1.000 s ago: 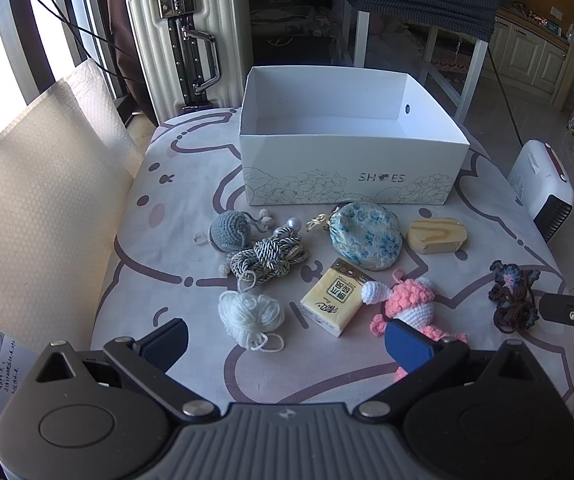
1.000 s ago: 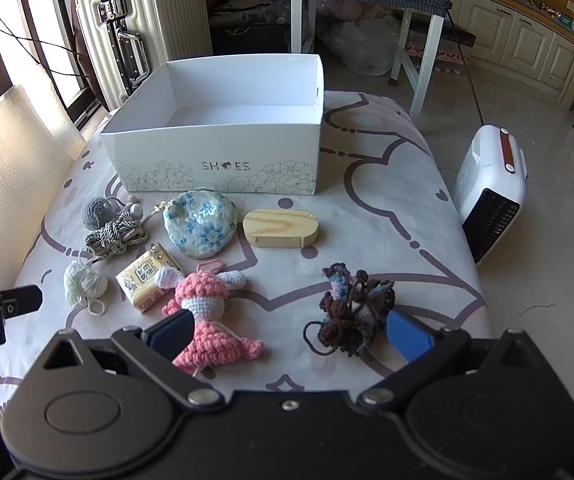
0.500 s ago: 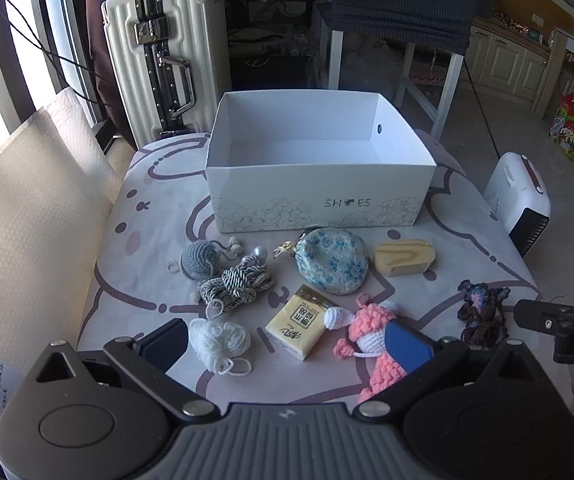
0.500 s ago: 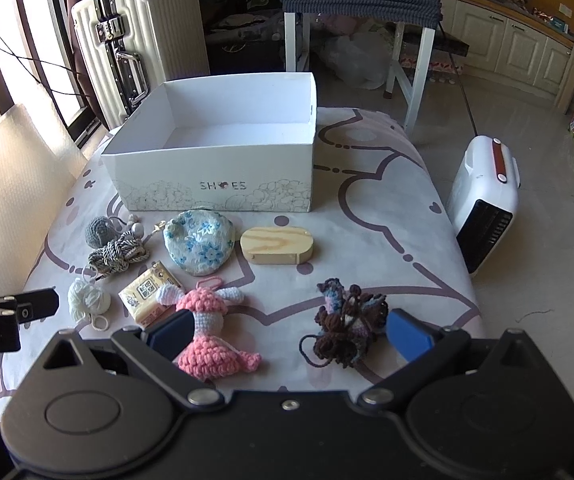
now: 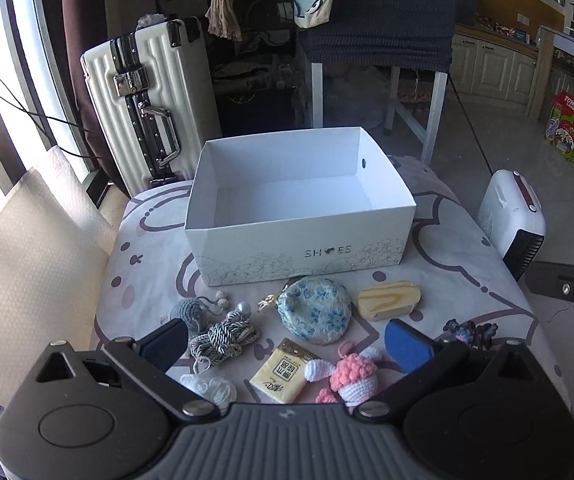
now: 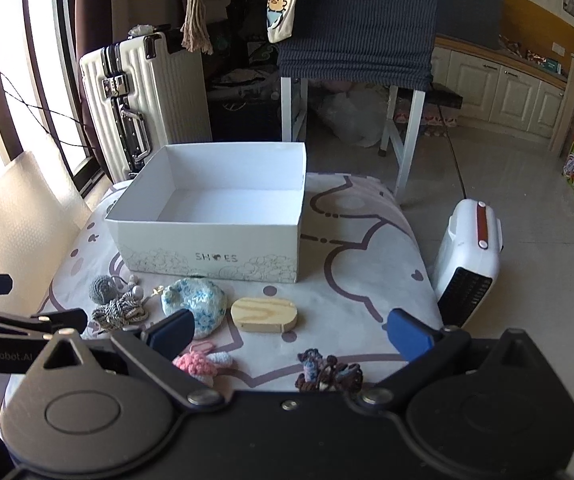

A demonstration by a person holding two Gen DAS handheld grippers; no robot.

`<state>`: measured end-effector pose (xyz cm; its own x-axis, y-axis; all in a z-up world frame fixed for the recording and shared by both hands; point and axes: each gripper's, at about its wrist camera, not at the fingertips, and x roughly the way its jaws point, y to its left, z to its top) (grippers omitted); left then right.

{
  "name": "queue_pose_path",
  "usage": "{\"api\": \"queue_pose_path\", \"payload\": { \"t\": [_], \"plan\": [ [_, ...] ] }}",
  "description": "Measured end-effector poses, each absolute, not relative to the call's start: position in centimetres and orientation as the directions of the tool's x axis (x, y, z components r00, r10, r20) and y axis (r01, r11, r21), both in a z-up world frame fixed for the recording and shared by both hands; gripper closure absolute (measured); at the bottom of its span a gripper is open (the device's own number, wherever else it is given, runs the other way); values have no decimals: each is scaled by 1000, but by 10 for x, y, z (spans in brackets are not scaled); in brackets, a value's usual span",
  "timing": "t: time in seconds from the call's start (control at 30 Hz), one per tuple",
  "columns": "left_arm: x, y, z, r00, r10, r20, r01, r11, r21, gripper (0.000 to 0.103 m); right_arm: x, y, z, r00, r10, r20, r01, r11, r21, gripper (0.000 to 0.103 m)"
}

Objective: Organize objects
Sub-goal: 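Grasp the pink crocheted bunny with the left tool while the right tool grasps the brown crocheted bundle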

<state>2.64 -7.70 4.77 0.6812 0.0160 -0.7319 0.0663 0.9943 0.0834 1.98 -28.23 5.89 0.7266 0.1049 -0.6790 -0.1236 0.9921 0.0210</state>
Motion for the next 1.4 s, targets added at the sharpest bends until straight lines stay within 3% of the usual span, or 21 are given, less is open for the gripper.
{"api": "queue_pose_path", "payload": {
  "t": [0.2,0.53,0.8,1.03,1.4],
  "plan": [
    [41,-103,34,666,22,-746,61,995,83,0,52,-300,56,717,118,-687,-134,991,31,0],
    [59,-131,-33,589,68,-806,-30,998,63,0,105,-338,3,622,149,-769,-63,988,140,0],
    [69,-129,-87,507,70,-859,-120,993,11,0,127,-355,-56,421,179,-889,97,966,240,0],
    [72,-127,-124,439,51,-897,-180,983,-32,0,129,-358,-105,238,321,-916,199,907,370,0],
    [68,-105,-152,387,8,-922,-316,941,-125,0,132,-360,-135,203,269,-941,312,894,323,27]
  ]
}}
